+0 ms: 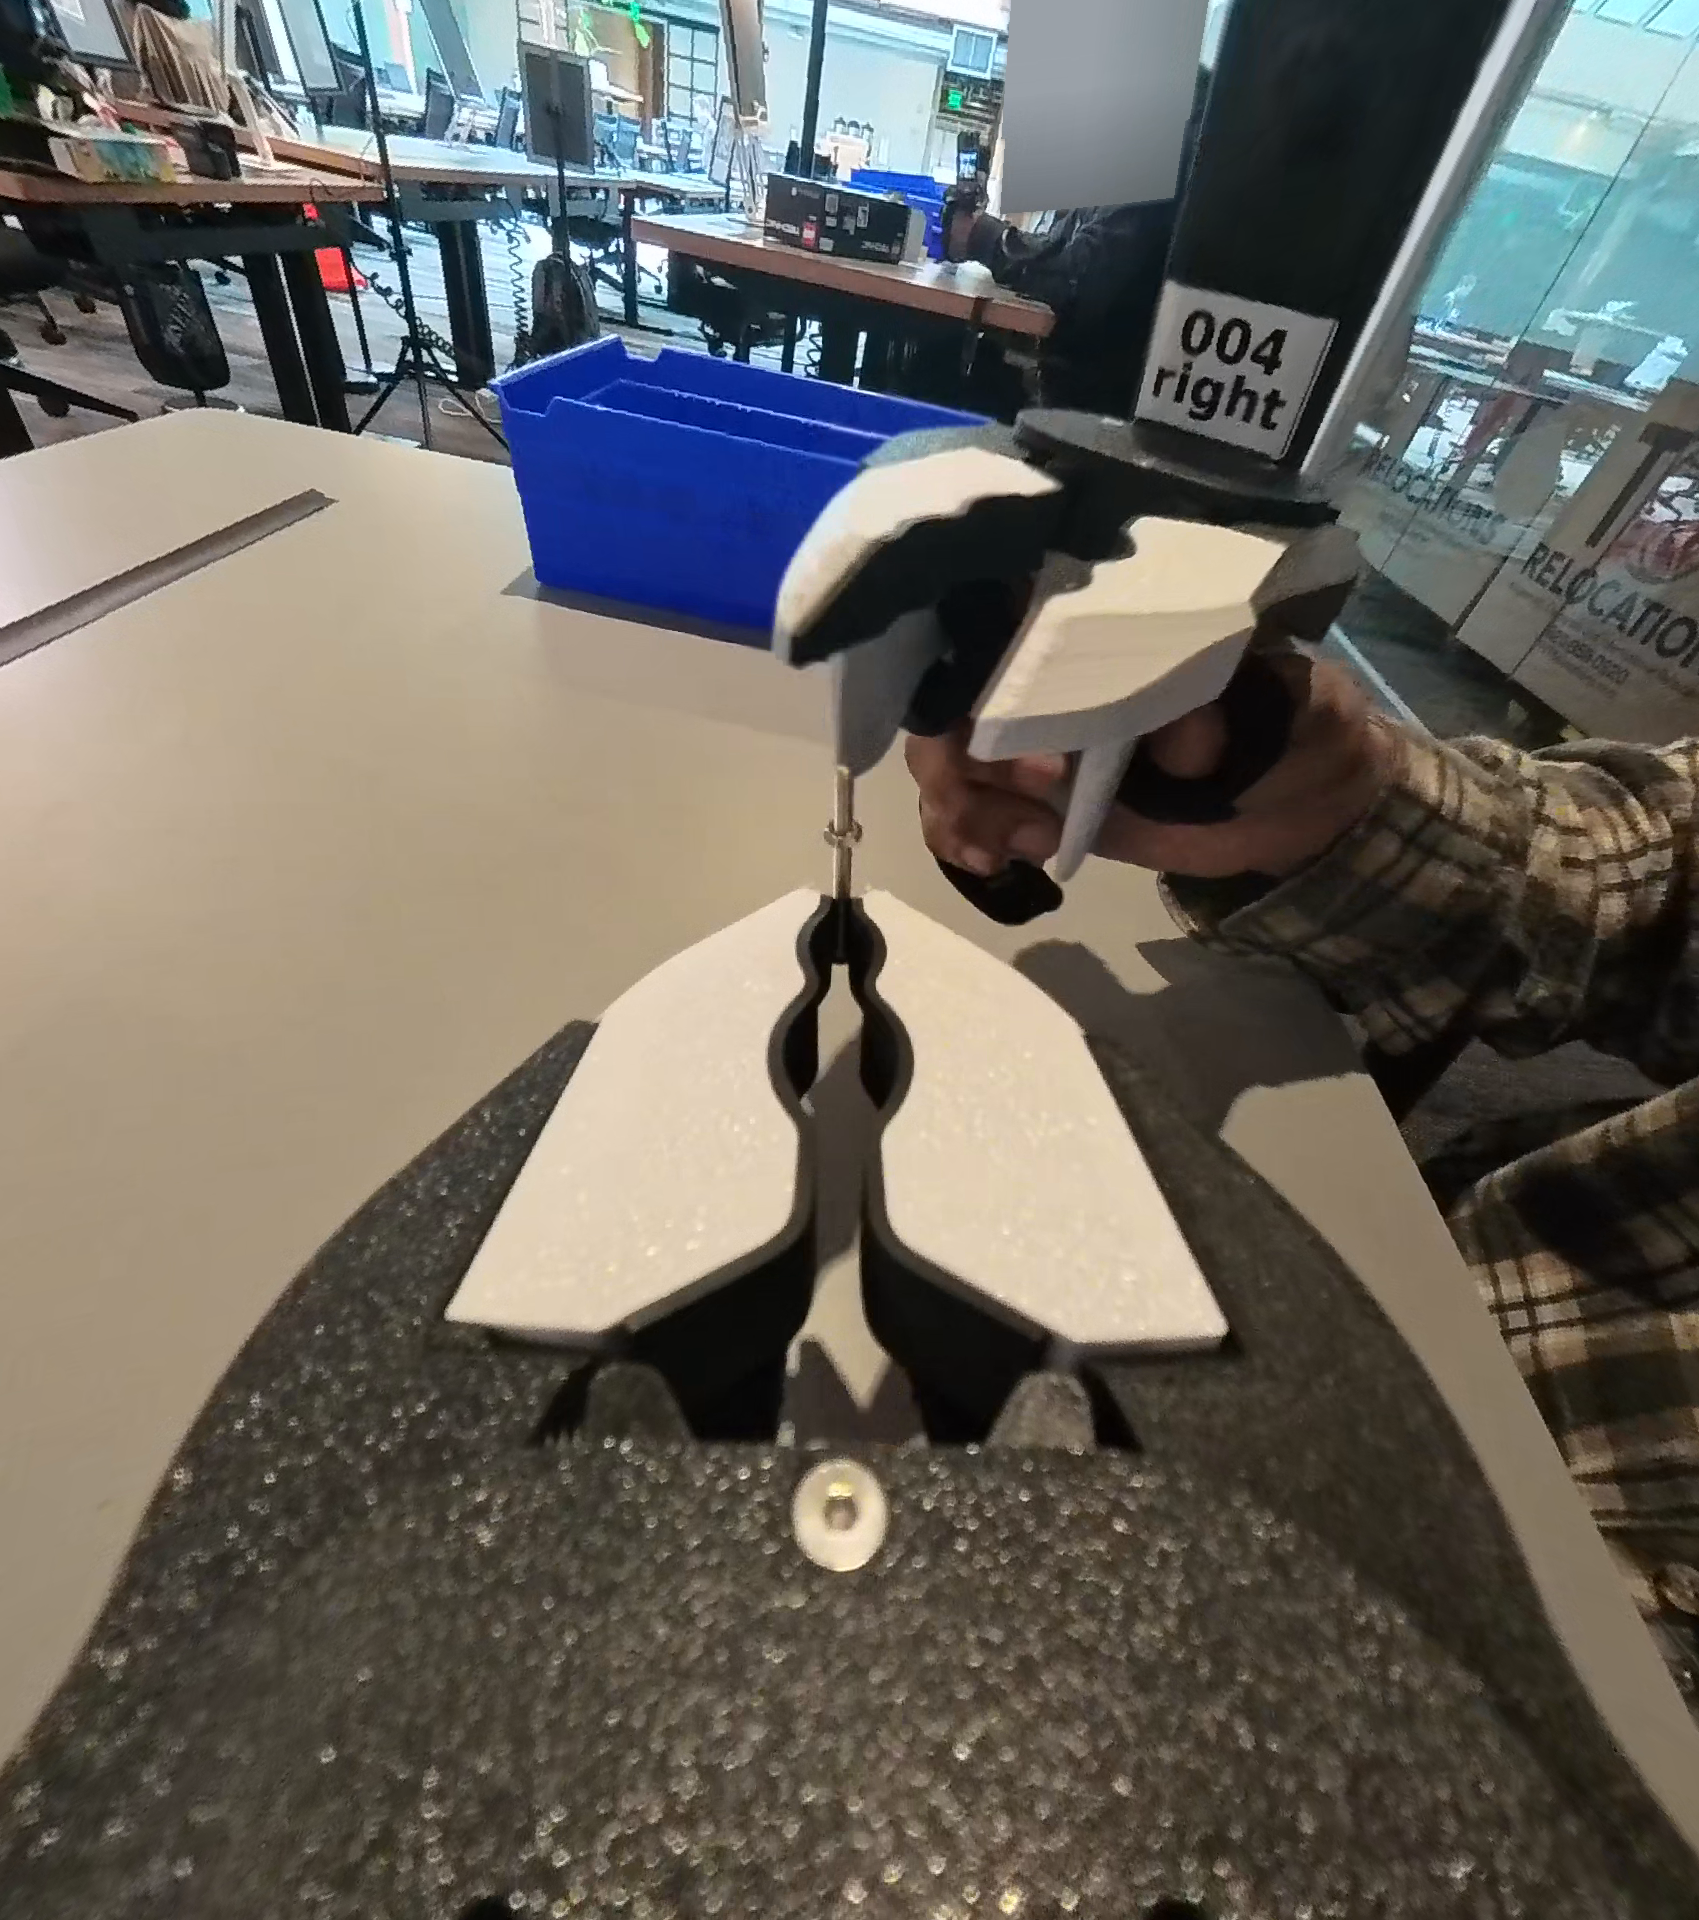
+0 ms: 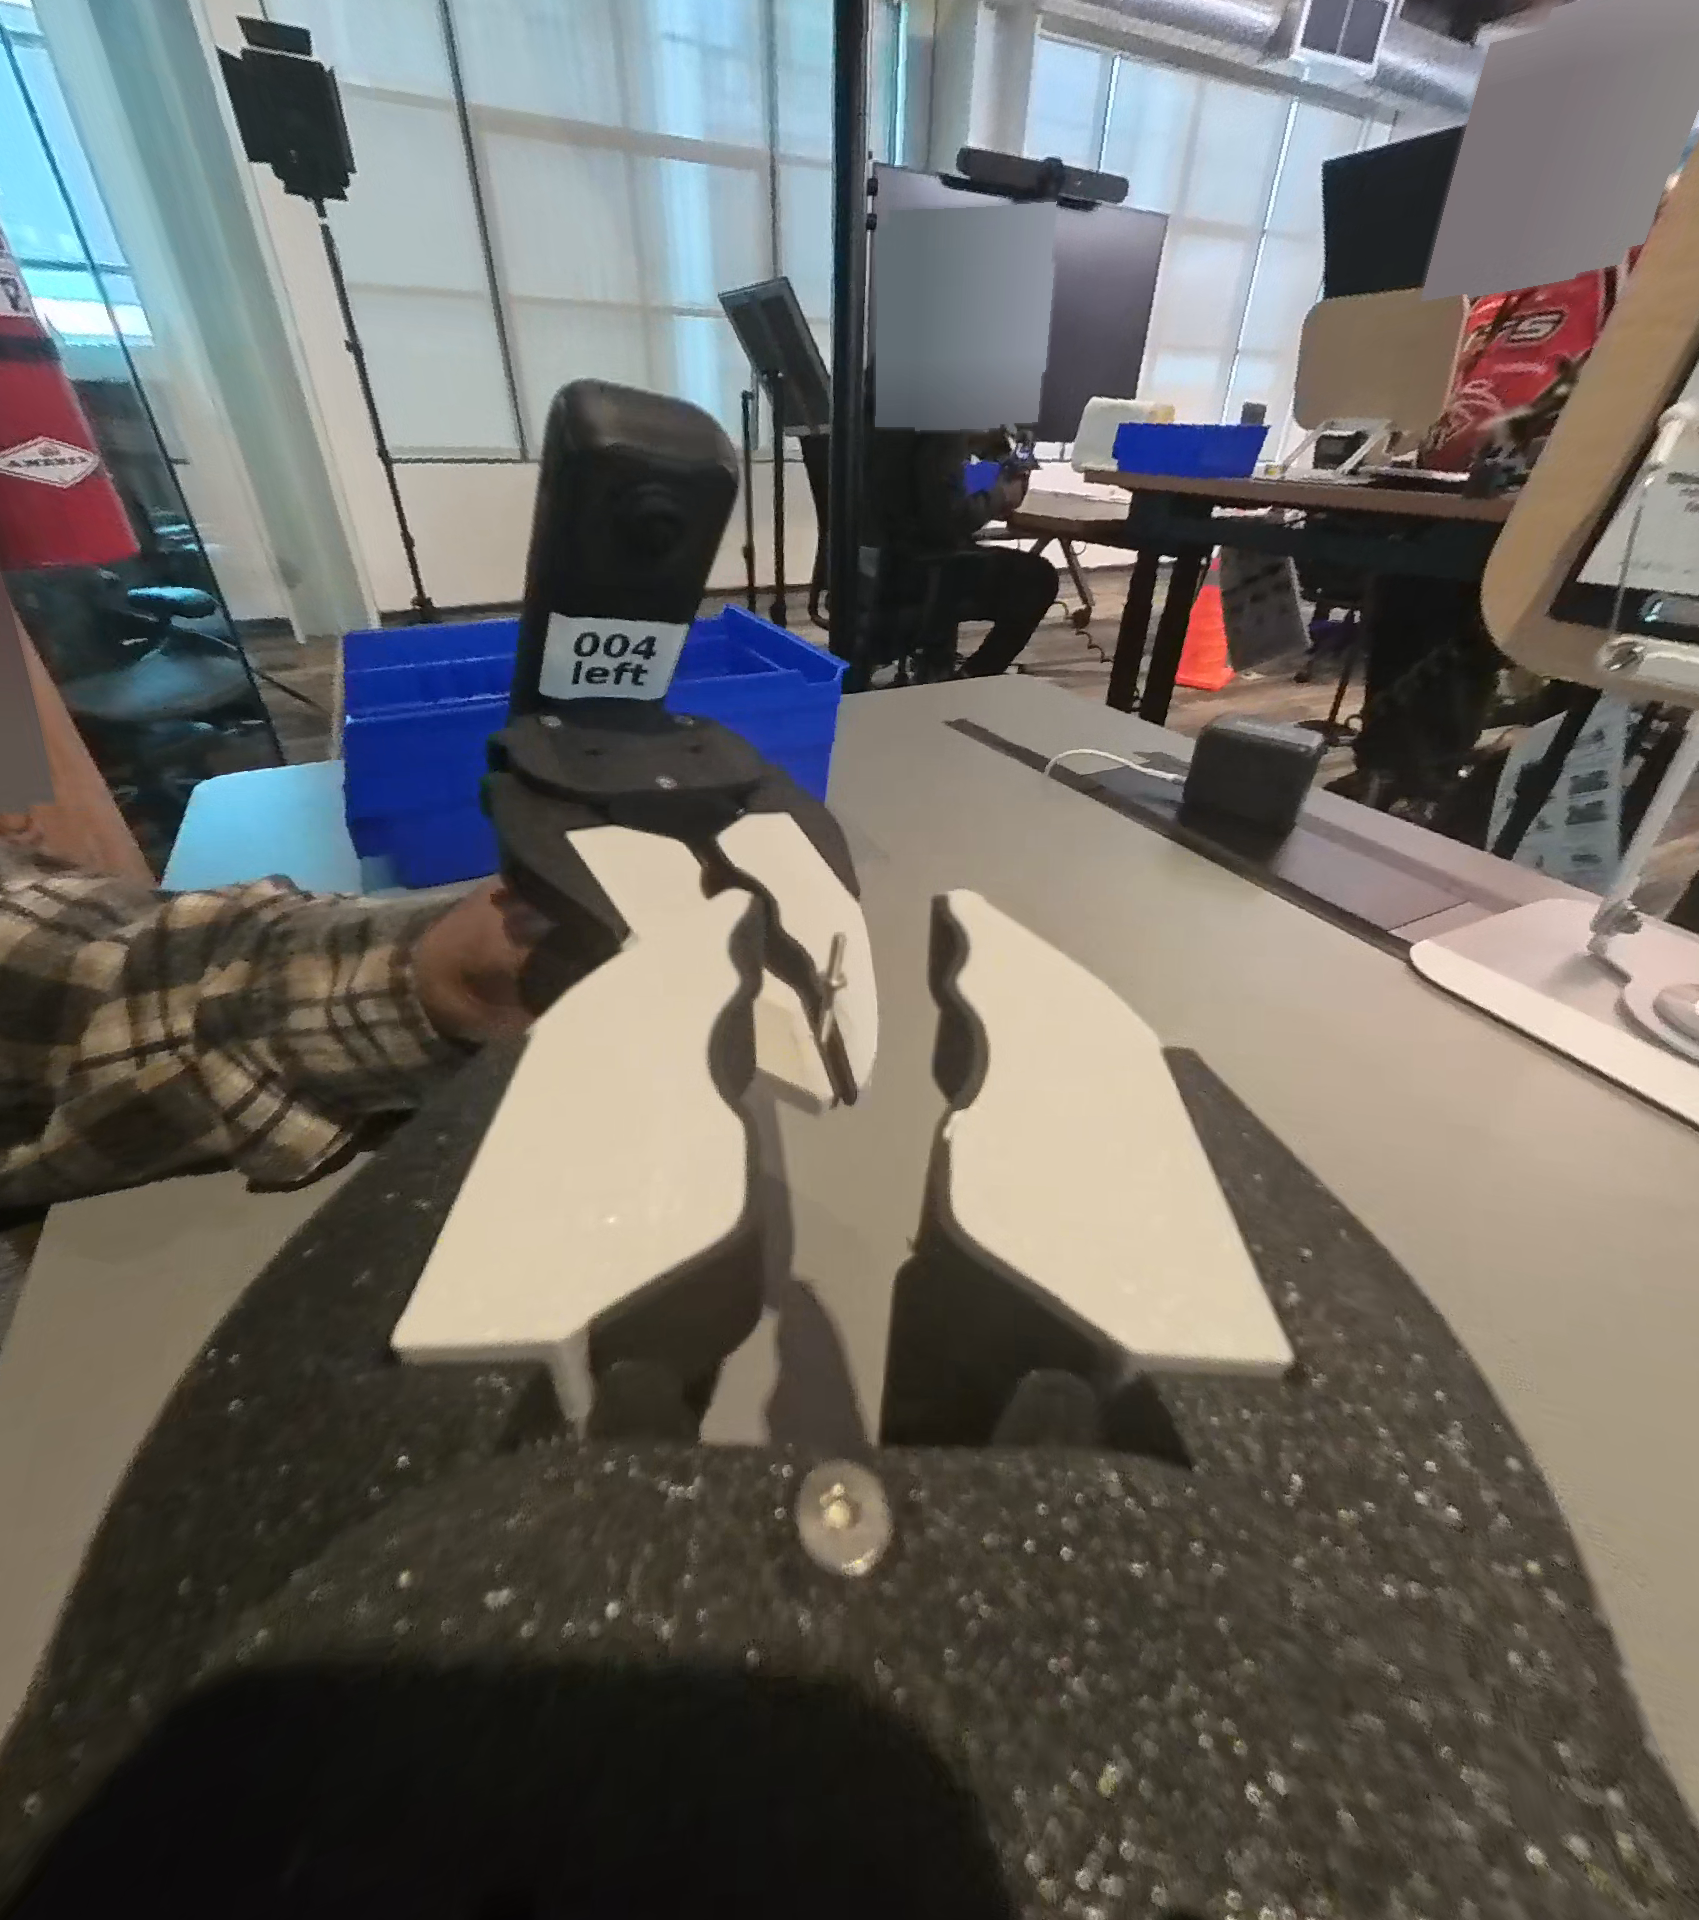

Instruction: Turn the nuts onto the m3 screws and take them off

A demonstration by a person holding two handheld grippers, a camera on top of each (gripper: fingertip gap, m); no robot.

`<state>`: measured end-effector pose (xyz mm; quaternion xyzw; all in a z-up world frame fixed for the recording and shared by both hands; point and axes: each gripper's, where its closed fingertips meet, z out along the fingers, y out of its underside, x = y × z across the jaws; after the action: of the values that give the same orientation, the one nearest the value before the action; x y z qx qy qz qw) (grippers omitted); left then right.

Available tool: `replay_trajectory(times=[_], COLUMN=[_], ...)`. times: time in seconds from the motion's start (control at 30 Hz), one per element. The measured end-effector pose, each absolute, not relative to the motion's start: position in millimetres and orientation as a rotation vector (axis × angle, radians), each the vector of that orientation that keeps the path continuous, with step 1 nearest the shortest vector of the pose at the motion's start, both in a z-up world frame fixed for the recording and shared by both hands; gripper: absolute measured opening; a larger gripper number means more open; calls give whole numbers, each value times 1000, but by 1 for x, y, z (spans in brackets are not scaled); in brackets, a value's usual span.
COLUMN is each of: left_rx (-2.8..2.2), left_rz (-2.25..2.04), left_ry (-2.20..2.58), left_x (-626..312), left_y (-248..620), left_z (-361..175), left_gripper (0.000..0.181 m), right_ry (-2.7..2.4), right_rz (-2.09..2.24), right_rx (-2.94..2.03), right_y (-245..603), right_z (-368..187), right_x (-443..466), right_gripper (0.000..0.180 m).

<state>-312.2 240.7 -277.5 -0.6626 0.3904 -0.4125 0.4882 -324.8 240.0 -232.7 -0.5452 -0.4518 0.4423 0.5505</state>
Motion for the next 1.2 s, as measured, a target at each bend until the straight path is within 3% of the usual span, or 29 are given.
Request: replay_trajectory(times=[0.23,0.4,0.6,0.83,0.9,1.2], left_rx=[-1613,-1615,-1591,-1508,-1513,-1522], left_rz=[-1005,-996,-999,-1037,-1002,-1010], left_ry=[958,957,963,991,1000,938], left_x=[-311,-312,-310,-298,-294,-295], left_y=[240,241,240,232,232,236], left_z=[-279,-279,-276,-268,-270,-269], left_gripper=[2,2,2,34,56,72], right_ry=[-1080,-1122,-1131,-1110,-1095,-965], right_rz=[1064,1087,1093,1064,1067,1086], right_rx=[-1336,-1345,-1361,-1400,-1409,-1418], right_y=[243,241,239,242,243,255], right_z=[-244,-248,-247,-242,-240,-215], right_x=[-333,-338,-338,-319,-312,-263], right_gripper=[25,3,2,2,2,2])
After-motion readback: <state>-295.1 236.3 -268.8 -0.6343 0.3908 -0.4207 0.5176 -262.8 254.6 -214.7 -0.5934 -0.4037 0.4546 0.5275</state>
